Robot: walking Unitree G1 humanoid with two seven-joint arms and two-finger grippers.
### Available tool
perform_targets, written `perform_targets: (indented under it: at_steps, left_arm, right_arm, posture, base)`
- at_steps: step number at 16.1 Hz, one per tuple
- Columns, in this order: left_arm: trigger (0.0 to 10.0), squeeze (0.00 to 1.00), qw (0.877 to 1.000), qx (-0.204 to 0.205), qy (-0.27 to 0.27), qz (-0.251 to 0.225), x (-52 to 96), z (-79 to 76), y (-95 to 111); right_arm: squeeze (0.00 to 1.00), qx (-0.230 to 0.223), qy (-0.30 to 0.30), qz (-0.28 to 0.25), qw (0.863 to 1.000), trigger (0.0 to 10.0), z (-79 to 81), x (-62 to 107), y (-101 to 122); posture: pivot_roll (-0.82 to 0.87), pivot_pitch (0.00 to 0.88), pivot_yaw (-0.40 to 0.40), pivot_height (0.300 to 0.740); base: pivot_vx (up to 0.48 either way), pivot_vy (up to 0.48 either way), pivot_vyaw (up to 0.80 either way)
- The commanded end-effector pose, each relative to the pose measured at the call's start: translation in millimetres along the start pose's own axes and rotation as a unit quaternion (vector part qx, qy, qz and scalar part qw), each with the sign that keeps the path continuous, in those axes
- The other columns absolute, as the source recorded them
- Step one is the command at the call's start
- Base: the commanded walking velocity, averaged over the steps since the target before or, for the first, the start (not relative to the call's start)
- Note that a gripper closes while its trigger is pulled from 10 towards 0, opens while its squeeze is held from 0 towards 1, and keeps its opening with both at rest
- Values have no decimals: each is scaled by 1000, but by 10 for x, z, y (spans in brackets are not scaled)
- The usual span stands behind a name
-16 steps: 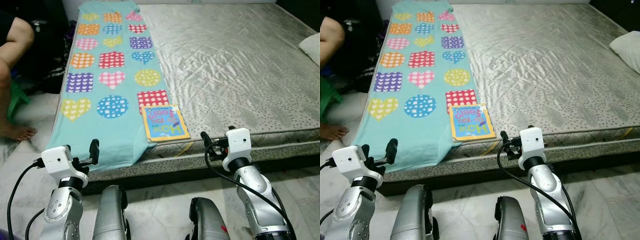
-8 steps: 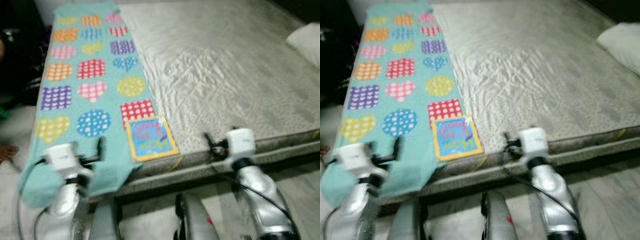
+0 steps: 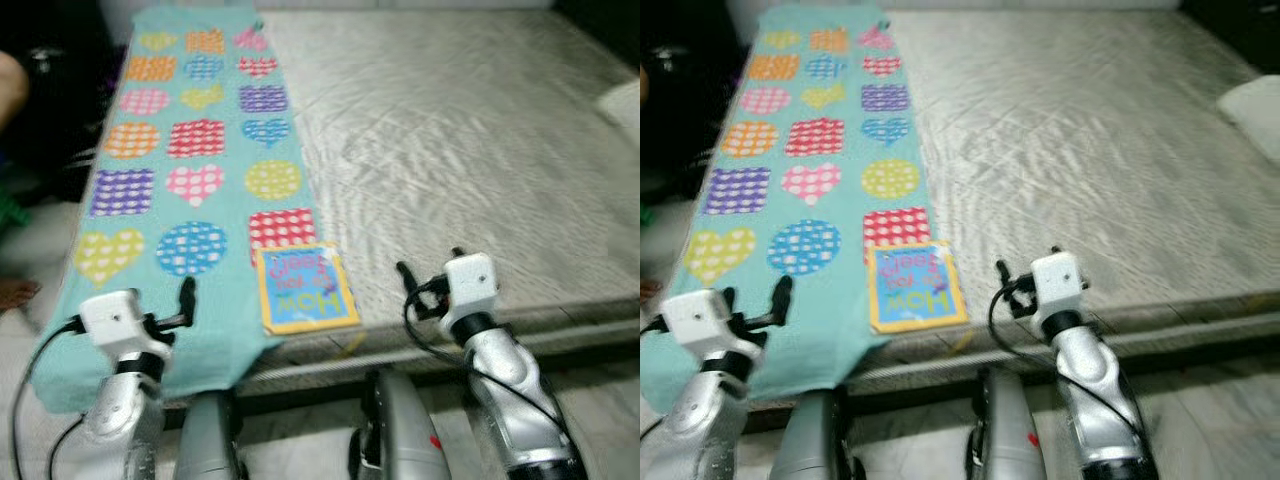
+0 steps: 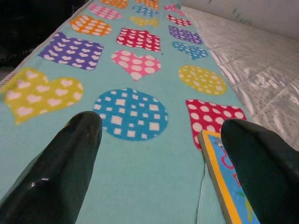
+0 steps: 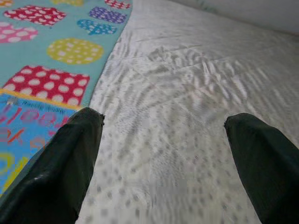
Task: Clean up the room
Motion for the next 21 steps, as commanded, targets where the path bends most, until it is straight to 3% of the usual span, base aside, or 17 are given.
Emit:
perform_targets:
  at_steps: [1, 6, 10, 13, 18, 21]
  left_arm:
    - [10000, 0, 1000, 1, 2, 8, 4, 3, -25]
    - [10000, 0, 1000, 3, 4, 9, 15, -13, -42]
    - [10000, 0, 1000, 3, 12, 8, 13, -2, -47]
    - [10000, 0, 1000, 8, 16, 12, -8, 14, -53]
    - [10000, 0, 999, 25, 6, 31, -132, -41, -85]
    - [10000, 0, 996, 41, -28, 74, -270, -189, -186]
  right_arm:
    - [0, 4, 2, -1, 1000, 10000, -23, 11, -1]
    - [0, 11, 9, -3, 1000, 10000, -10, 16, 1]
    - [0, 15, 16, -2, 1000, 10000, 6, 16, 1]
    - [0, 17, 18, -5, 1000, 10000, 5, 19, 7]
    - [0, 19, 13, -3, 1000, 10000, -30, 21, 7]
    - [0, 34, 6, -15, 999, 10000, -82, 48, 67]
  posture:
    - [-48, 160, -23, 564]
    - [-50, 154, -28, 564]
    - [-53, 152, -31, 529]
    - [-55, 152, -32, 529]
    - [-69, 162, -32, 509]
    - [-103, 164, -20, 494]
  base:
    - [0, 0, 0]
    - [0, 0, 0]
    - [0, 0, 0]
    - [0, 0, 0]
    - [0, 0, 0]
    - [0, 0, 0]
Point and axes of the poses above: a point about 5 cm out from each wrist's last joint towards the gripper, its own x axis pointing back from the gripper into the wrist, its own y axis along the axis of the wrist's last joint, z = x × y, the point moved 3 cm from there along -x, pointing out of the wrist towards the gripper, and after that the axes turned 3 degrees about -x, right-handed, at the moved point
